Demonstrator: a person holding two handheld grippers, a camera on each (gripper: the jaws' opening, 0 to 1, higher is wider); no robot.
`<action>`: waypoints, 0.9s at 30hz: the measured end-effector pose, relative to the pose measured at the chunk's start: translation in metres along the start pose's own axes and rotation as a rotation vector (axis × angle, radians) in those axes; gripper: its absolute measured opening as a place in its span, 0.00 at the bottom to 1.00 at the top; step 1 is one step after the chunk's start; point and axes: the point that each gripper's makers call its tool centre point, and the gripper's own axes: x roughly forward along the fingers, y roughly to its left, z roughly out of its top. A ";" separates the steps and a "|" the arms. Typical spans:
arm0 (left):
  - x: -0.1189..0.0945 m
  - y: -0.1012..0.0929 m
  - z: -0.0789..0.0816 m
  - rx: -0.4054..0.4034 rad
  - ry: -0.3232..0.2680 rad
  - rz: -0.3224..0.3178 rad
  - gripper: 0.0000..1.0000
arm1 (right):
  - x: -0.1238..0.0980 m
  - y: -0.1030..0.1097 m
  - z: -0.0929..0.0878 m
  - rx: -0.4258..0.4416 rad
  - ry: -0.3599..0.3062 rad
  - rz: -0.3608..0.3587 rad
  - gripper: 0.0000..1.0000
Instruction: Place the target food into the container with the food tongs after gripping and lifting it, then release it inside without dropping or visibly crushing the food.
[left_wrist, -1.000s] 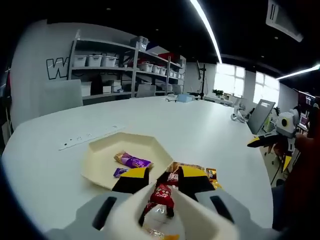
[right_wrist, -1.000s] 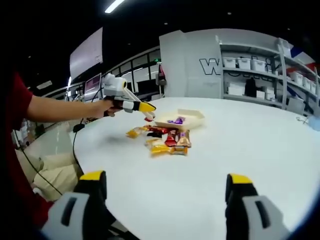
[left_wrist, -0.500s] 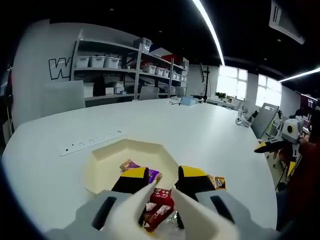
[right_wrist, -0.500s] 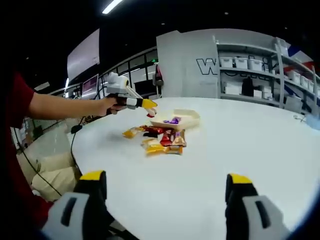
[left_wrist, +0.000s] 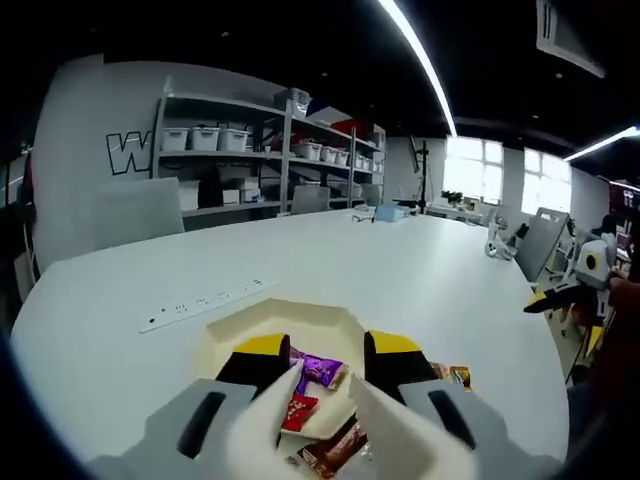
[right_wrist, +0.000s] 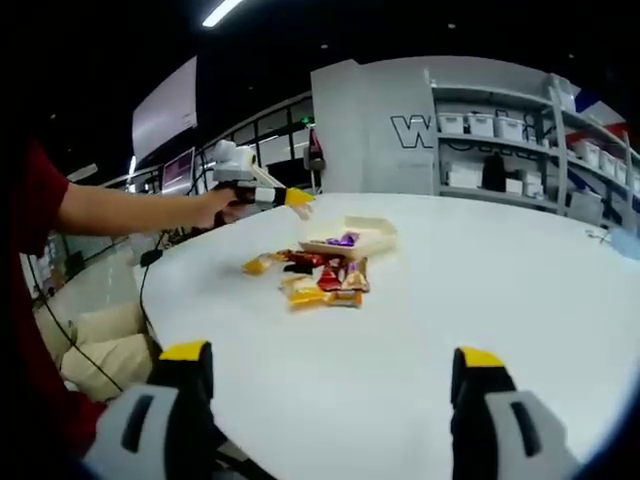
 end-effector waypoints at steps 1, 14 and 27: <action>-0.001 0.001 -0.002 -0.003 0.009 0.000 0.28 | 0.000 0.000 0.000 -0.001 0.001 0.000 0.99; -0.014 0.009 -0.016 -0.007 0.044 0.020 0.28 | 0.002 0.009 0.003 -0.011 -0.001 0.022 0.99; -0.018 0.012 -0.030 -0.027 0.070 0.026 0.28 | 0.003 0.010 0.003 -0.015 0.001 0.026 0.99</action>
